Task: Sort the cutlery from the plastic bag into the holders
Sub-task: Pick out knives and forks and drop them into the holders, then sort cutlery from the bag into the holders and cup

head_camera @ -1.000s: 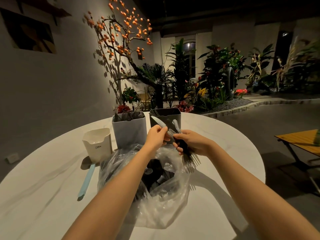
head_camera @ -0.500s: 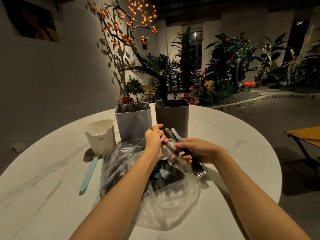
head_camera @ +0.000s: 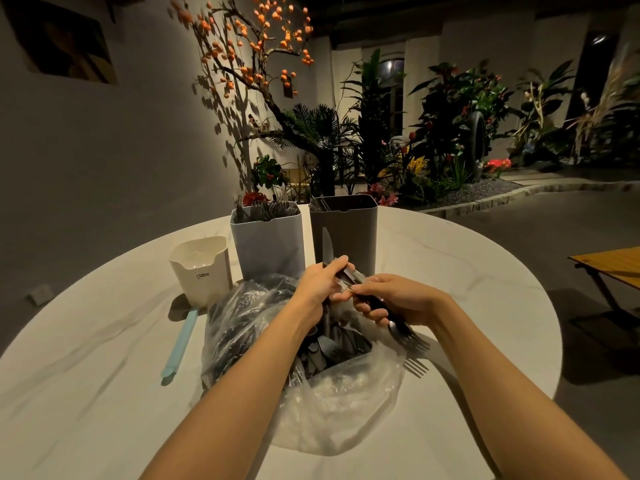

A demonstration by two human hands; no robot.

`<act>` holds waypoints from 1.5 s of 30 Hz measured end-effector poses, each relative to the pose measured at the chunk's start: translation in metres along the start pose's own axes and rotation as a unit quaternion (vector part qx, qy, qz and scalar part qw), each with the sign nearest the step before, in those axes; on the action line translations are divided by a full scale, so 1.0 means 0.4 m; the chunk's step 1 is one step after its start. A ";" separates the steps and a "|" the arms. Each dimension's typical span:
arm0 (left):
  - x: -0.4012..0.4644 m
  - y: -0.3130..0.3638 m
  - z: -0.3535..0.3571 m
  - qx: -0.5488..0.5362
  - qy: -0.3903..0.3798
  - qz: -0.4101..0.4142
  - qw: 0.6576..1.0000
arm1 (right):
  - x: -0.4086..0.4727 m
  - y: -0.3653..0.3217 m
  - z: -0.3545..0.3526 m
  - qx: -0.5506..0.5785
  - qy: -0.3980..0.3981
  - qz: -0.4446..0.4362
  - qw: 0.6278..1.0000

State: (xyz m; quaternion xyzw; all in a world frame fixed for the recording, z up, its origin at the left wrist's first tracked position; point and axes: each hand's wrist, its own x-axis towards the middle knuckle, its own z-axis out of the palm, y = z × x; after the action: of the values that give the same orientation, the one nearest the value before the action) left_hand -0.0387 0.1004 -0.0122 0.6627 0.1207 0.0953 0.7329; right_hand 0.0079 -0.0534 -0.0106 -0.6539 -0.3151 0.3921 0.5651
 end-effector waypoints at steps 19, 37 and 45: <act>-0.011 -0.007 -0.014 -0.004 -0.006 0.047 0.999 | -0.010 0.013 -0.011 -0.004 0.006 0.000 1.000; 0.018 -0.015 -0.040 -0.014 0.119 0.121 0.985 | -0.026 0.020 -0.037 0.052 0.065 0.018 0.996; 0.026 -0.022 -0.037 0.005 0.184 0.182 0.966 | -0.017 0.027 -0.050 0.114 0.104 0.010 0.988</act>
State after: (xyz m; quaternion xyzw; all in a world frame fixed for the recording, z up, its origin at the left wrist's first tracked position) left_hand -0.0336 0.1164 -0.0228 0.6482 0.1307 0.3468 0.6652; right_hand 0.0217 -0.0708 -0.0193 -0.6258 -0.2013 0.3612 0.6614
